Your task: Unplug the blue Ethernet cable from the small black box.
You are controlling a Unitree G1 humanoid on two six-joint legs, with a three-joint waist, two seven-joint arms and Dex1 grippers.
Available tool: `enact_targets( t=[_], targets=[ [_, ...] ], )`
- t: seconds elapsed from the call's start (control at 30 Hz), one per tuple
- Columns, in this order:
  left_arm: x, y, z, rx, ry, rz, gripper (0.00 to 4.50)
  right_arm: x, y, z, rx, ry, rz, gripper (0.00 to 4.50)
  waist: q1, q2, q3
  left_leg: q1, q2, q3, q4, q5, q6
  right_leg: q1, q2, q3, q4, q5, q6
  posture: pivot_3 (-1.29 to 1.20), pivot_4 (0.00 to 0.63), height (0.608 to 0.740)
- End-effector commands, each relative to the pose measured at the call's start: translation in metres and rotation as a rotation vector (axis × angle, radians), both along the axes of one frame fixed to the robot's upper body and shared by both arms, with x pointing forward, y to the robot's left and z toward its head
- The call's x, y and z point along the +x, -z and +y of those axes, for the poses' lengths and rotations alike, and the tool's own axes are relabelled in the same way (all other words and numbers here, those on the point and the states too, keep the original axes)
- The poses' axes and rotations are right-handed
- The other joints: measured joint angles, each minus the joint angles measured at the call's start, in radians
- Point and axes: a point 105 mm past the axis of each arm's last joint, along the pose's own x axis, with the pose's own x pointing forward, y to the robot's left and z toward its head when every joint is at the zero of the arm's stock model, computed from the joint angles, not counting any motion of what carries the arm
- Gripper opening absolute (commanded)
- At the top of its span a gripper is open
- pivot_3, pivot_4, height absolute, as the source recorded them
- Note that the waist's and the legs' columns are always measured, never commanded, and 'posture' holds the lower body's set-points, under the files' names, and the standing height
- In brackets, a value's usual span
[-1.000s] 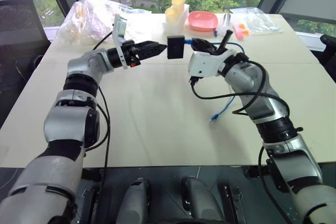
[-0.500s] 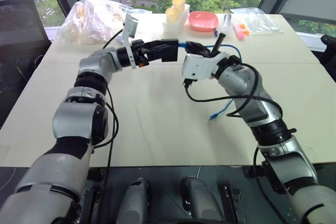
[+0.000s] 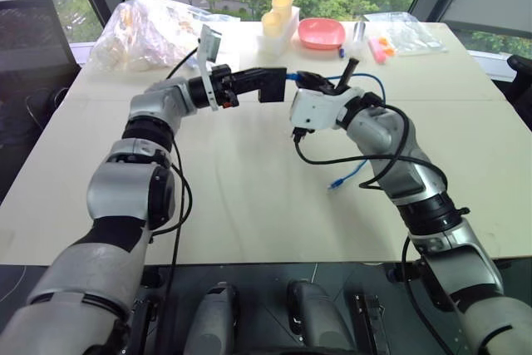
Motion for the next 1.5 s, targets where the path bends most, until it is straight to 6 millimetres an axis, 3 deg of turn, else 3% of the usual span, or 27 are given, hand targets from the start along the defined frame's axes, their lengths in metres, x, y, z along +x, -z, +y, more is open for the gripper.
enact_targets(
  t=[0.03,0.17,0.23,0.3,0.33,0.4,0.43,0.57,0.63,0.8,0.97,1.1,1.5],
  targets=[
    [0.002,-0.017,0.005,0.009,-0.026,-0.066,0.51,-0.011,-0.019,0.006,0.040,-0.056,-0.040,0.83,0.000,0.000,0.000,0.000,0.000,0.000,0.000,0.000,0.000,0.000,0.000,0.000,0.000,0.000,0.000,0.00,0.150,0.740],
    [0.000,-0.013,0.011,0.020,-0.015,-0.059,0.51,-0.012,-0.024,-0.004,0.039,-0.056,-0.031,2.69,-0.001,0.000,0.000,0.000,0.000,0.000,0.000,0.000,0.000,0.000,0.000,0.000,0.000,0.000,0.000,0.00,0.150,0.740],
    [0.000,-0.013,0.016,0.024,-0.017,-0.056,0.51,-0.016,-0.024,-0.024,0.132,-0.031,0.051,3.72,0.002,0.000,0.000,0.000,0.000,0.000,0.000,0.000,0.000,0.000,0.000,0.000,0.000,0.000,0.000,0.00,0.150,0.740],
    [-0.001,-0.014,0.020,0.022,-0.016,-0.051,0.51,-0.023,-0.023,-0.033,0.280,-0.049,0.165,4.46,0.006,0.000,0.000,0.000,0.000,-0.001,0.000,0.000,0.000,0.000,0.000,-0.001,0.000,0.000,0.000,0.00,0.150,0.740],
    [-0.002,-0.015,0.023,0.012,-0.011,-0.042,0.51,-0.034,-0.020,-0.033,0.556,-0.120,0.369,4.46,0.005,0.000,0.000,0.000,0.000,-0.001,0.000,0.000,0.000,0.000,0.000,-0.001,0.000,0.000,0.000,0.00,0.150,0.740],
    [-0.010,-0.024,0.030,-0.030,0.057,-0.007,0.51,-0.063,-0.014,-0.021,0.952,-0.346,0.765,4.46,0.003,-0.001,0.000,-0.001,0.000,-0.002,0.000,0.000,0.000,0.001,0.000,-0.001,0.000,0.000,0.000,0.00,0.150,0.740],
    [-0.016,-0.028,0.032,-0.043,0.104,0.002,0.51,-0.078,-0.011,-0.015,1.034,-0.444,0.908,4.46,0.000,0.000,0.000,0.000,0.001,-0.003,0.000,0.000,0.000,0.001,0.000,-0.002,0.001,0.001,0.001,0.00,0.150,0.740],
    [-0.031,-0.036,0.033,-0.048,0.229,-0.003,0.51,-0.103,-0.005,-0.009,1.100,-0.565,1.131,4.46,0.003,0.000,0.000,0.000,0.002,-0.005,0.000,0.000,0.000,0.001,0.000,-0.005,0.003,0.001,0.000,0.00,0.150,0.740],
    [-0.036,-0.044,0.032,-0.081,0.266,-0.001,0.51,-0.097,0.002,-0.006,1.142,-0.533,1.164,4.46,0.003,0.000,0.000,0.001,0.003,-0.005,0.000,0.000,0.000,0.001,0.000,-0.005,0.002,0.001,-0.001,0.00,0.150,0.740],
    [-0.051,-0.044,0.035,-0.071,0.327,0.007,0.51,-0.082,-0.008,0.018,1.241,-0.591,1.136,4.46,-0.004,0.001,0.000,0.001,0.003,-0.005,0.000,0.000,0.000,0.000,0.000,-0.003,0.002,0.001,-0.001,0.00,0.150,0.740],
    [-0.060,-0.047,0.043,-0.084,0.344,0.012,0.51,-0.064,-0.015,0.021,1.374,-0.587,1.037,4.46,-0.002,0.001,0.000,0.000,0.002,-0.004,0.000,0.000,0.000,-0.001,0.001,-0.003,0.003,0.001,0.000,0.00,0.150,0.740],
    [-0.059,-0.047,0.047,-0.099,0.322,0.022,0.51,-0.067,-0.026,0.022,1.452,-0.690,1.018,4.46,0.004,0.001,0.000,-0.001,0.002,-0.004,0.000,0.000,0.000,-0.001,0.000,-0.003,0.002,0.001,0.000,0.00,0.150,0.740],
    [-0.060,-0.044,0.042,-0.103,0.331,0.030,0.51,-0.068,-0.022,0.034,1.447,-0.687,1.041,4.46,-0.002,0.001,0.000,0.000,0.002,-0.004,0.000,0.000,0.000,-0.001,0.000,-0.003,0.002,0.001,0.000,0.00,0.150,0.740]
  ],
)
